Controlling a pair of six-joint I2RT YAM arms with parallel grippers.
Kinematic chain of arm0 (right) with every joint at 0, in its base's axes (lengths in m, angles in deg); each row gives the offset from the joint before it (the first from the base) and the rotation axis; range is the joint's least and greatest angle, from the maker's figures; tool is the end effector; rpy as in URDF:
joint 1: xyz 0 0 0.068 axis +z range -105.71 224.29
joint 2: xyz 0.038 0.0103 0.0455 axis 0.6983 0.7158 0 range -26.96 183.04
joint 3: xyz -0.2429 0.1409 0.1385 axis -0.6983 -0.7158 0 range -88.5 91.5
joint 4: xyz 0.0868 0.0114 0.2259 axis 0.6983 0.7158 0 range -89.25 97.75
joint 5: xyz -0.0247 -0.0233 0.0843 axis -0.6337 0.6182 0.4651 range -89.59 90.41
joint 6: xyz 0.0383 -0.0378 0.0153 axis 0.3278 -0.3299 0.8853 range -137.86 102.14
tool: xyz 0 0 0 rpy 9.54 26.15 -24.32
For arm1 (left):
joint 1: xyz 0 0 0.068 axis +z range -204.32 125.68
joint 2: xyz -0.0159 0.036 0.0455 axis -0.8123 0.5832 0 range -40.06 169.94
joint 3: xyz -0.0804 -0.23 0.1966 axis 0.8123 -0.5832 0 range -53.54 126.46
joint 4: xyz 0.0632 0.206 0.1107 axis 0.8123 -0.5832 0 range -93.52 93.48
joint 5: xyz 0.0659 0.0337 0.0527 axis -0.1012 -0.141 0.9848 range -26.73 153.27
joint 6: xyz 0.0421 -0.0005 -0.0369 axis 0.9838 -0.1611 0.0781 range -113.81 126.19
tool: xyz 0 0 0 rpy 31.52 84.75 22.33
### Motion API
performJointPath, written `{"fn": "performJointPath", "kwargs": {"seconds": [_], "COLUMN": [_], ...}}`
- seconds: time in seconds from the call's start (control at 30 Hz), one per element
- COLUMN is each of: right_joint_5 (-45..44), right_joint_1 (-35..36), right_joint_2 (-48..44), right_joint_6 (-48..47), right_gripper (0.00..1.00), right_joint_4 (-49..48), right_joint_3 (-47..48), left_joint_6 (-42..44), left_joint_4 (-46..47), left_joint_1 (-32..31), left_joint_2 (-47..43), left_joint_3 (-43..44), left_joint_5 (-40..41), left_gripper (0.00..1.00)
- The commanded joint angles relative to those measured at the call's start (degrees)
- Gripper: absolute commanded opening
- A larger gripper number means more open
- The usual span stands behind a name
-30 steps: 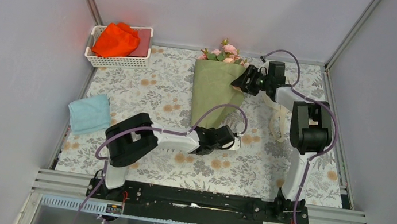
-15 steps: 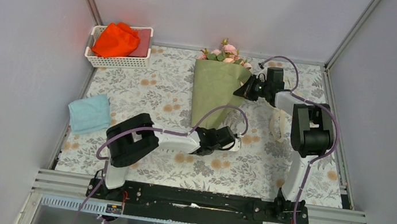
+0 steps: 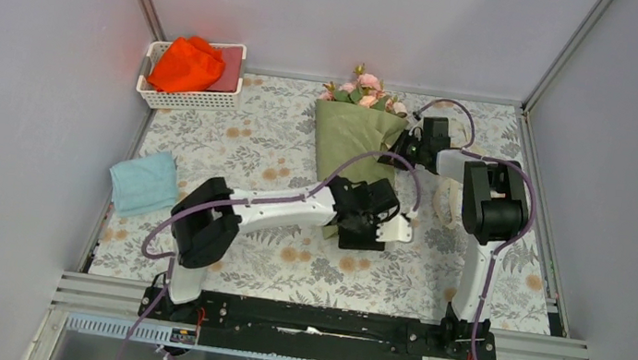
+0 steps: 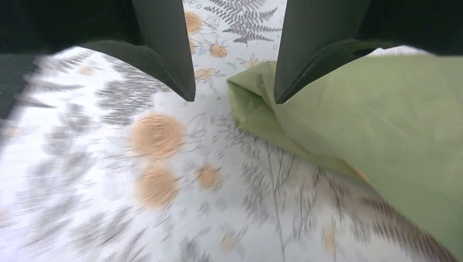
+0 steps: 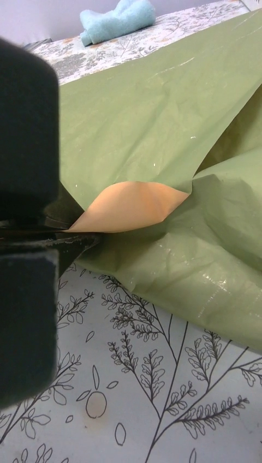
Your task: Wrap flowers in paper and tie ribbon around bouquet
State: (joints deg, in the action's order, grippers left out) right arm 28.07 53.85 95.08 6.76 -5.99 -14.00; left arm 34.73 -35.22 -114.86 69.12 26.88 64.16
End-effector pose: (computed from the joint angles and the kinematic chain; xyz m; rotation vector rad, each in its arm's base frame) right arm 0.4503 0.0940 0.1767 0.0448 2.3320 0.8569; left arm 0.1919 -0.3384 0.2426 1.9301 1.9677 -0.1307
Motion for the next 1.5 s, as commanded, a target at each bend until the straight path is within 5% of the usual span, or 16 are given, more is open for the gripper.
{"fn": "performJointPath", "kwargs": {"seconds": [0.0,0.1,0.17,0.27,0.53,0.93,1.2,1.47], "right_joint_5": [-3.79,-4.16,-4.3,-4.09,-3.29,0.55,9.76,15.23], "right_joint_1": [-0.24,-0.25,-0.25,-0.17,-0.16,-4.46,-4.99,-4.91], "right_joint_2": [-0.32,-0.31,-0.24,-0.05,-0.9,-1.28,6.48,10.9], "right_joint_6": [-2.18,-2.81,-2.71,-2.31,-2.54,-5.71,-4.27,9.0], "right_gripper": [0.0,0.0,0.0,0.0,0.01,0.55,0.64,0.65], "right_joint_4": [-0.29,0.3,0.41,0.13,-0.45,1.94,-2.25,-19.46], "right_joint_3": [0.98,1.39,1.49,1.67,1.44,3.84,9.21,5.89], "left_joint_6": [1.25,-1.2,-6.83,-6.96,1.01,6.08,7.13,7.97], "left_joint_4": [-17.91,-14.66,-6.58,0.35,22.24,23.53,22.27,22.78], "left_joint_1": [4.51,10.84,12.79,11.37,3.6,1.43,1.4,1.47], "left_joint_2": [-3.34,-3.34,-2.69,1.06,2.1,6.03,6.5,7.07], "left_joint_3": [13.62,16.97,14.84,11.84,-3.82,-14.0,-15.75,-16.57], "left_joint_5": [-21.45,-24.3,-17.3,-6.91,6.34,7.66,4.49,4.36], "left_gripper": [0.62,0.51,0.39,0.34,0.64,0.65,0.63,0.54]}}
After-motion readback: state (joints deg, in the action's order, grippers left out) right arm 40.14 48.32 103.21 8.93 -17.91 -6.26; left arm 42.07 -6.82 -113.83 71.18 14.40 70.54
